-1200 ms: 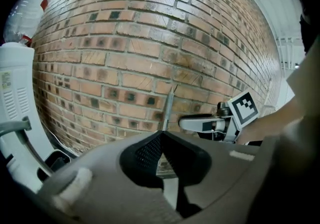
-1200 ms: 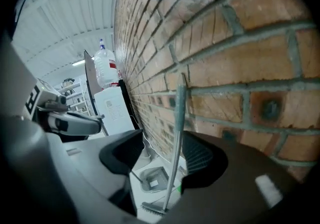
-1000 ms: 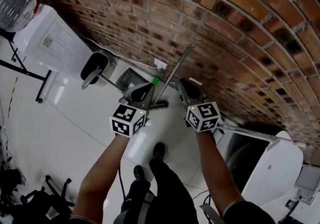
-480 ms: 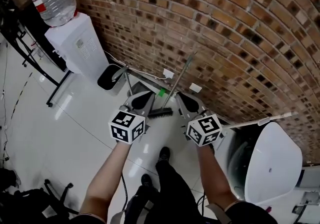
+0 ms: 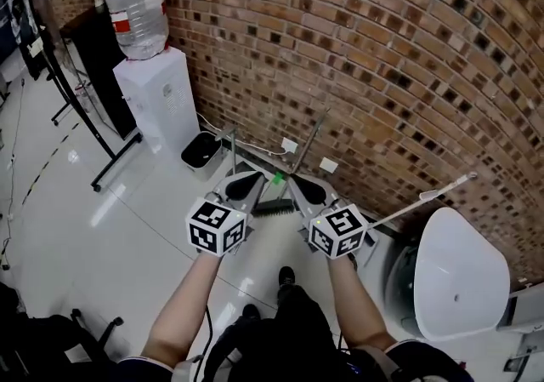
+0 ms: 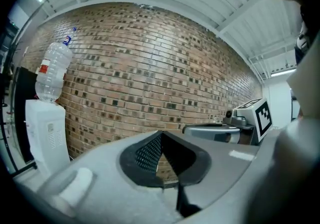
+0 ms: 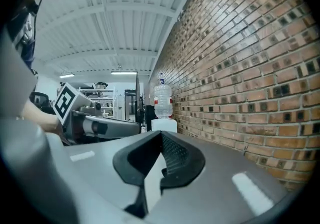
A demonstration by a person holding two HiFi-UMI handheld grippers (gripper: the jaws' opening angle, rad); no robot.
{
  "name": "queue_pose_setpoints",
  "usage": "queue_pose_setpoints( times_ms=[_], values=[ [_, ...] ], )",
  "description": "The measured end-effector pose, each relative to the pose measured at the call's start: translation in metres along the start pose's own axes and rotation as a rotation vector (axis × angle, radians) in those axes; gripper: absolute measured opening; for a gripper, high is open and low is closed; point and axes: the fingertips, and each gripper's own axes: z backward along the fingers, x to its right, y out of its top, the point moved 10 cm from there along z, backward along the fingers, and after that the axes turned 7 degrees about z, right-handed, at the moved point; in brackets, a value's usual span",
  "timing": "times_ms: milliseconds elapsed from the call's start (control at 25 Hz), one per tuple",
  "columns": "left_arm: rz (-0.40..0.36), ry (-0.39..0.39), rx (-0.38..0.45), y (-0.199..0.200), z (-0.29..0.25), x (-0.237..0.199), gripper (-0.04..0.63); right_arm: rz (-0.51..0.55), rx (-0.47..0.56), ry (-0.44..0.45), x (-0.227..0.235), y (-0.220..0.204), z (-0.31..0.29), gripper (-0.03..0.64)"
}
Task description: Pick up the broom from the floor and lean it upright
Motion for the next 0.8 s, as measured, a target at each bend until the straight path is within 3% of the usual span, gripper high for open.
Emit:
queue_pose_setpoints(
  times_ms=[280,800],
  values=[
    [-0.015,-0.016,0.028,0.015,0.023,0.025,0.0,-0.012,0.029,0.002,-0.02,0.021,0.023,0.002],
    [-0.022,-0.041,0.014,0.012,0.021,0.05,0.0,0.0,0.075,-0.012,-0.016,0.037,0.042,0.002]
  ],
)
